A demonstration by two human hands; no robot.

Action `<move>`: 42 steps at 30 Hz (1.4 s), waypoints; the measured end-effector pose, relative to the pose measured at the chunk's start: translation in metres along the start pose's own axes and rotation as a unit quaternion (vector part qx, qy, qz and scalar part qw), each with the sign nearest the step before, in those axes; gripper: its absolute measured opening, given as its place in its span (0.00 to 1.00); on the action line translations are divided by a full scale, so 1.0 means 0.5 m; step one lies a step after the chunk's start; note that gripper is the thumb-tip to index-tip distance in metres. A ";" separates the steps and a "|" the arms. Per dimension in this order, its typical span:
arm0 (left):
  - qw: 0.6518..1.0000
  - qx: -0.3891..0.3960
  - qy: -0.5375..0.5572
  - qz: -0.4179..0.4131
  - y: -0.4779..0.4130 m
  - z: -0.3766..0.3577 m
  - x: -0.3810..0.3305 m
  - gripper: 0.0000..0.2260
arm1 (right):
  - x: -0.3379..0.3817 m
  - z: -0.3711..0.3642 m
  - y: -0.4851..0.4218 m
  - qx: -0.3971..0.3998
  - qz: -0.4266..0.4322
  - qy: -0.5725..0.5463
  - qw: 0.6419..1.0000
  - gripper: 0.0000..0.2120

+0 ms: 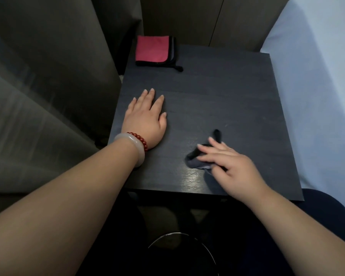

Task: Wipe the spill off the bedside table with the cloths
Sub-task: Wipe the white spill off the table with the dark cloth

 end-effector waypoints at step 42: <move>0.955 0.003 0.276 0.107 0.067 0.075 -0.026 0.10 | -0.019 0.005 -0.149 -0.172 -0.207 -0.052 0.962 0.23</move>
Point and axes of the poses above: each hand's wrist, its own y-axis away from the middle knuckle, its own z-axis out of the back of the hand, x = y × z, the point moved 9 cm from there along -y, towards the middle knuckle, and after that the axes turned 6 degrees about -y, right-handed, at the moved point
